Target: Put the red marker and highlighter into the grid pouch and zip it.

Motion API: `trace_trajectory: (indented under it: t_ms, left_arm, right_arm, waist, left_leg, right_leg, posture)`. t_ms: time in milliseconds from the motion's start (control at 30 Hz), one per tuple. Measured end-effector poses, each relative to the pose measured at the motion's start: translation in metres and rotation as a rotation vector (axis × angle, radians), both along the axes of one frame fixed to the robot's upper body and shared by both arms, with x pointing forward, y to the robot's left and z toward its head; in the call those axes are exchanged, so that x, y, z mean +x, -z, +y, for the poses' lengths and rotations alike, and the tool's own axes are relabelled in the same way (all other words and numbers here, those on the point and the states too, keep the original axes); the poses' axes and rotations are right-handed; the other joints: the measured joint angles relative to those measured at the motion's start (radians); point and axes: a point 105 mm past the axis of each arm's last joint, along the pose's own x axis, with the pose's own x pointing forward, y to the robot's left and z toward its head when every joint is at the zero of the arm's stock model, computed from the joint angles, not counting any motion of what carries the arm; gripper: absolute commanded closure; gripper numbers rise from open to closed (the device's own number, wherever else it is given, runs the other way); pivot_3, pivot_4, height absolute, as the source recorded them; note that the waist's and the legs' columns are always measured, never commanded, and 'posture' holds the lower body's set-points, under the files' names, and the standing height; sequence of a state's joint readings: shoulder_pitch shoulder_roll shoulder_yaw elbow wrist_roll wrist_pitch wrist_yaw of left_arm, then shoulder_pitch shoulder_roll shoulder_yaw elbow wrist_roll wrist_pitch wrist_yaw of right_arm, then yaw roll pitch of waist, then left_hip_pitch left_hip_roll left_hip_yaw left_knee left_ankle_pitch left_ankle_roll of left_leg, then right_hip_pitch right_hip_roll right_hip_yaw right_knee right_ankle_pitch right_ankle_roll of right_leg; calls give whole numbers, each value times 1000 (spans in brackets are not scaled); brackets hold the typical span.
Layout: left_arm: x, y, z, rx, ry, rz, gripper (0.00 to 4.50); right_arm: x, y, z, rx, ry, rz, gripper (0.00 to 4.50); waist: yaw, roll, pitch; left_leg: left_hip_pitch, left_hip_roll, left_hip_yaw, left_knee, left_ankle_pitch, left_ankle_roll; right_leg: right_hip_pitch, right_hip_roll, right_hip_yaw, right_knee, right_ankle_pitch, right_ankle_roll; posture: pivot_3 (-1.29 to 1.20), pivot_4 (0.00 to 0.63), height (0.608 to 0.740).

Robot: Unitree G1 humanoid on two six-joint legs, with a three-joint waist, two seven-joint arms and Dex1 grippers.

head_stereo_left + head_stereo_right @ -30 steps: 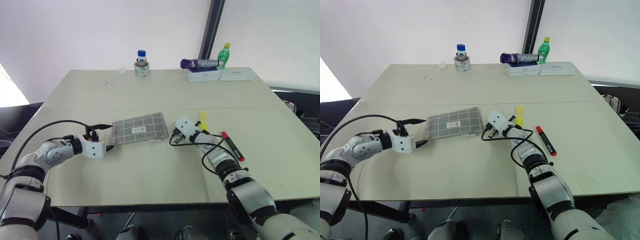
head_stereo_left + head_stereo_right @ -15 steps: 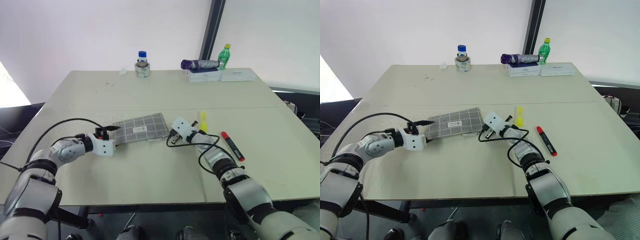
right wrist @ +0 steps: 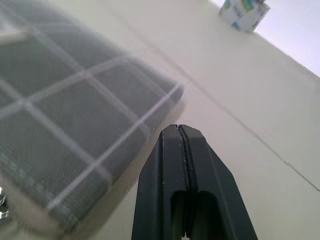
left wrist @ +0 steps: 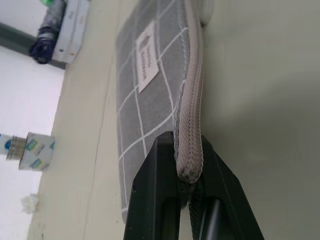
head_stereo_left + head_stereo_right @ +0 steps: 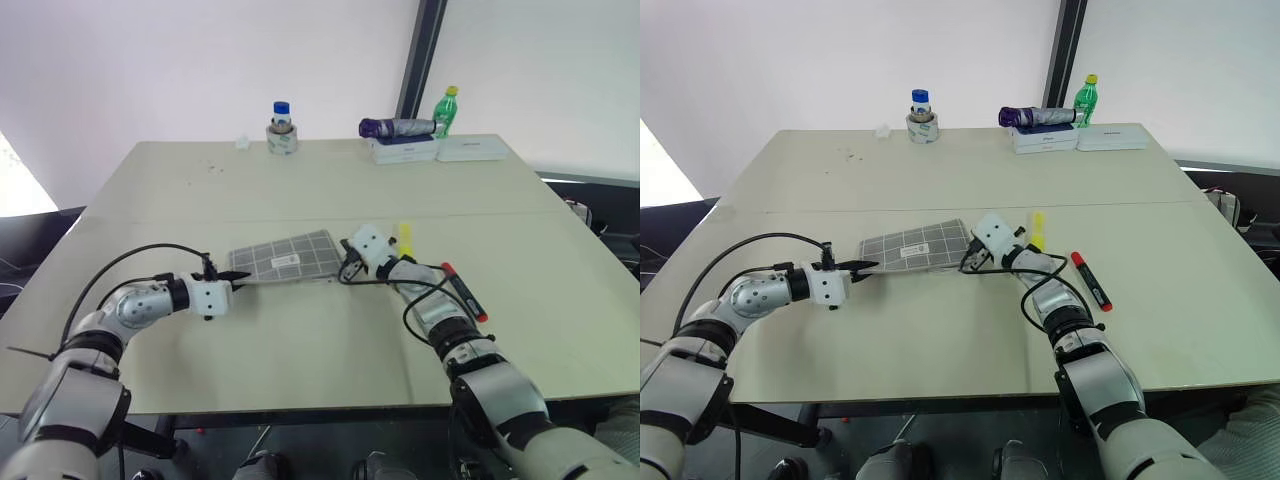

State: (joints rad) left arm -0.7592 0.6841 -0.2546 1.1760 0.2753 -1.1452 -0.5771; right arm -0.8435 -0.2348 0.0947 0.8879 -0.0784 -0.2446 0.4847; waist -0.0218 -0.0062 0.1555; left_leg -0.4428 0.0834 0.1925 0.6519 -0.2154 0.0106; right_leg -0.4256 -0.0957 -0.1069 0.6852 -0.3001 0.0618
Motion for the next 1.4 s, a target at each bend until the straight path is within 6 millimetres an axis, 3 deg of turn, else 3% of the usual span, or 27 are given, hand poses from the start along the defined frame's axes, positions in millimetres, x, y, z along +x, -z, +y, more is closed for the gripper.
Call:
trace_trajectory:
  t_ms: [100,200,300,467,567,800,1133,1233,1400]
  left_arm:
    - [-4,-3,5,-68,-22,6,4500]
    - [-8,-8,6,-124,-34,-7,4500]
    - [-13,-12,3,-178,-51,-6,4500]
    - [-23,-11,0,-262,-128,27,4500]
    - [-26,-14,-6,-310,-163,29,4500]
    - [-28,-32,-25,-363,-158,6,4500]
    - [-28,-37,-26,-365,-171,9,4500]
    - [-28,-37,-27,-366,-170,8,4500]
    - [-28,-36,-27,-367,-172,7,4500]
  right_arm:
    - [-5,-19,-18,103,0,1,3182]
    - [-14,-26,-30,204,0,37,1558]
    - [-31,-21,-29,283,-39,130,57]
    - [-76,5,-16,340,-133,303,57]
    - [-91,11,-12,356,-147,362,57]
    - [-89,15,11,479,-87,435,57]
    - [-66,8,21,541,-17,380,57]
    - [-67,8,27,564,-30,389,885]
    - [-67,9,28,557,-37,390,3493]
  waist:
    - [0,0,0]
    - [0,0,0]
    - [0,0,0]
    - [1,-1,0]
    - [3,-1,0]
    - [3,-1,0]
    - [4,-1,0]
    - [2,-1,0]
    - [4,-1,0]
  left_leg:
    - [0,0,-2,0,0,0]
    - [0,1,-3,0,0,0]
    - [0,1,-4,0,0,0]
    - [0,1,-5,-1,-1,1]
    - [0,0,-6,0,-4,6]
    - [0,0,-6,0,-4,6]
    - [0,0,-6,0,-1,1]
    - [0,0,-6,-1,-1,1]
    - [0,0,-6,-1,-1,1]
  right_leg:
    - [0,0,0,0,0,0]
    - [0,0,0,0,0,0]
    - [0,0,0,0,0,0]
    - [0,0,0,0,0,0]
    - [1,0,0,0,0,0]
    - [1,1,0,0,0,0]
    - [1,1,0,-1,0,0]
    - [1,1,0,-1,0,0]
    - [1,1,0,-1,0,0]
  posture:
    - [0,150,740]
    - [0,150,740]
    - [0,150,740]
    - [0,150,740]
    - [0,150,740]
    - [0,150,740]
    - [0,150,740]
    - [0,150,740]
    - [0,150,740]
